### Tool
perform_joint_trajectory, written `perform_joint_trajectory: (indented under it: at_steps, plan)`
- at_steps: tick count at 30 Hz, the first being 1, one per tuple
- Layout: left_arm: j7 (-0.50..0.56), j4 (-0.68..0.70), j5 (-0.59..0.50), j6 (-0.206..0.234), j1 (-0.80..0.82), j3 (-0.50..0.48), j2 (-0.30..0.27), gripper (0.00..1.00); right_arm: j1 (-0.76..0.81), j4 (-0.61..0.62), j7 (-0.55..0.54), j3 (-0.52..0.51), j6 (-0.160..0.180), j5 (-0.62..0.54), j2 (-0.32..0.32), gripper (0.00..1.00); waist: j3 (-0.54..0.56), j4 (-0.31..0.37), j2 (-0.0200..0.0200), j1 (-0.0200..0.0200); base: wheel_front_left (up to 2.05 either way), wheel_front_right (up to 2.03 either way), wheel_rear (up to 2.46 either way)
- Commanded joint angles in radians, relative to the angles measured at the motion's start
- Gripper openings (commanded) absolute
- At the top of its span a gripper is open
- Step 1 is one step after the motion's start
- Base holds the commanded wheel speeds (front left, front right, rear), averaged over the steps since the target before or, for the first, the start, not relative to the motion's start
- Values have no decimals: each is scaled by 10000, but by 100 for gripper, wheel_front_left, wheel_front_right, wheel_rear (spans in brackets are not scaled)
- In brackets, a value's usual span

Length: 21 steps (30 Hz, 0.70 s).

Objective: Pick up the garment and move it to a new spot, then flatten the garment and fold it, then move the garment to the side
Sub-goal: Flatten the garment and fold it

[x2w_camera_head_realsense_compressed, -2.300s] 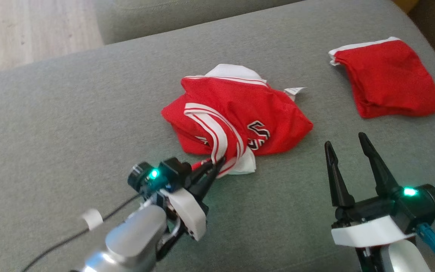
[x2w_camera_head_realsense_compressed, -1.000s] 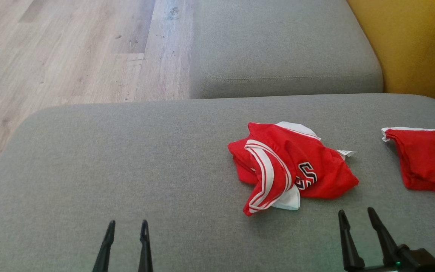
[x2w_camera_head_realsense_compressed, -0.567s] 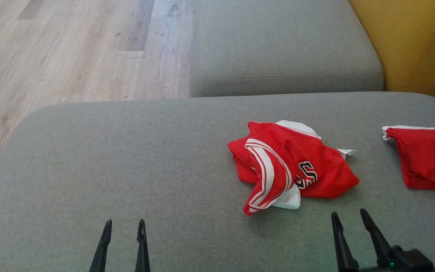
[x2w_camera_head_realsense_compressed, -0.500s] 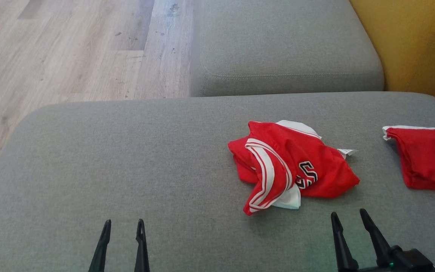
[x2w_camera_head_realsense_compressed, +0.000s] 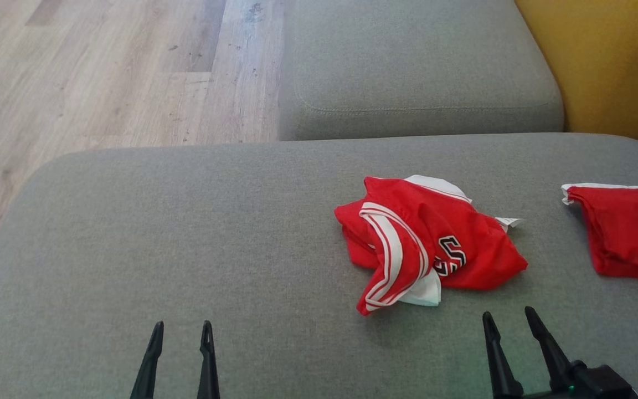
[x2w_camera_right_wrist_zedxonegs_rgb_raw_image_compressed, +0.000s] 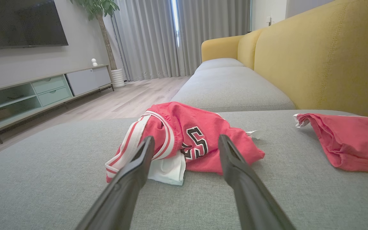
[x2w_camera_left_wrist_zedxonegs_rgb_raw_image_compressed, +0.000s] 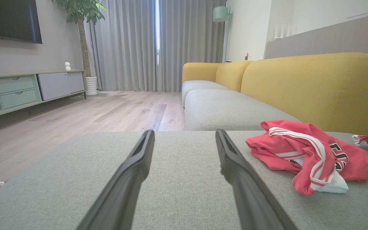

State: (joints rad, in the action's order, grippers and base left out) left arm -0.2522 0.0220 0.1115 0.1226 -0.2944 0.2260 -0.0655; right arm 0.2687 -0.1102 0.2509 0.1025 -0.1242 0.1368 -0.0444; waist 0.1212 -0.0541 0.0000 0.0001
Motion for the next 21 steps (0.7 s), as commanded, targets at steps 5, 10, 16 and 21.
perform_joint_trajectory:
  at_steps: [5, 10, 16, 21]
  plan:
    - [-95, 195, -119, -124, 386, -227, 149, 100, -491, 338, 109, 317, -65, -104, -59, 100, -77, 114, 0, -1, 0, 0, 0]
    - [-95, -765, -461, -749, 1004, 388, 150, 100, -648, 504, 109, 404, -65, -162, -128, 100, -436, 327, 0, -1, 0, 0, 0]
    - [-95, -3178, -807, -1941, 2890, 1903, 151, 100, -940, 700, 109, 555, -65, -264, -289, 100, -1154, 775, 0, -1, 0, 0, 0]
    - [-95, -4894, -740, -2320, 4198, 3136, 151, 100, -1208, 779, 109, 713, -65, -299, -413, 100, -1713, 1227, 0, -1, 0, 0, 0]
